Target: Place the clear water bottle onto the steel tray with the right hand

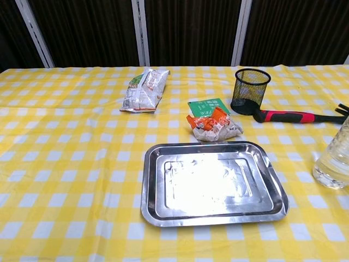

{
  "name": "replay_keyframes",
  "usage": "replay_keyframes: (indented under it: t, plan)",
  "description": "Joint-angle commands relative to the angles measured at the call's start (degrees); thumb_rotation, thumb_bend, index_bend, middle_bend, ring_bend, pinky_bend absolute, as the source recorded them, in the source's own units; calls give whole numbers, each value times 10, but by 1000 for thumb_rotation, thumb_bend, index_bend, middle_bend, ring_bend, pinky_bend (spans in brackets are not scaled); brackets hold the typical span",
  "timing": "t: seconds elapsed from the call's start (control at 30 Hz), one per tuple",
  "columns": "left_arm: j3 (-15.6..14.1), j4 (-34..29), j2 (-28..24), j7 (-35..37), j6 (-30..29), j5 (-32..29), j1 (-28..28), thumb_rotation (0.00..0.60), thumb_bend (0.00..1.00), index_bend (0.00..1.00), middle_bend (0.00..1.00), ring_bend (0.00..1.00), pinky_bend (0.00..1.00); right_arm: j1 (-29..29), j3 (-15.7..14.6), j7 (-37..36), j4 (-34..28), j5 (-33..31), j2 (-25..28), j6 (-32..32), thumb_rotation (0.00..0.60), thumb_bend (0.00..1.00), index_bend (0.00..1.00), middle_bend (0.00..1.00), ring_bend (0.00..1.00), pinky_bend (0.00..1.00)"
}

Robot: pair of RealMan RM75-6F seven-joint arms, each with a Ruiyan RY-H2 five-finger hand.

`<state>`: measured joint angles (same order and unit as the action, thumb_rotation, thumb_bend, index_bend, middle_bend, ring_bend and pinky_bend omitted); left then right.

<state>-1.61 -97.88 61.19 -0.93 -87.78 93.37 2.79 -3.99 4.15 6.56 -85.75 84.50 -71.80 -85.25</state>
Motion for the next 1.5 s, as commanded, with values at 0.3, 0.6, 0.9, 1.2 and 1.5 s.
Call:
replay_keyframes:
  t: [0.3, 0.6, 0.9, 1.2, 1.5]
  plan:
    - [-2, -4, 0, -4, -7, 6, -3, 600, 183, 50, 0, 0, 0, 0, -3, -13, -5, 4, 4, 4, 600, 129, 46, 35, 0, 0]
    - [-4, -7, -4, 0, -12, 6, -7, 600, 182, 50, 0, 0, 0, -10, -13, -52, -7, 1, 12, 40, 600, 129, 46, 35, 0, 0]
    - [-3, -4, 0, -19, -16, 9, -9, 600, 182, 50, 0, 0, 0, -30, 3, -70, 6, -9, 6, 60, 600, 129, 46, 35, 0, 0]
    - [-3, 1, -1, -1, -16, 6, -10, 600, 183, 50, 0, 0, 0, -57, -5, -173, -10, -25, 20, 145, 600, 129, 47, 35, 0, 0]
    - [-7, -9, 0, -17, -4, 6, -7, 600, 182, 50, 0, 0, 0, -116, 9, -272, -4, -27, 5, 233, 600, 129, 58, 35, 0, 0]
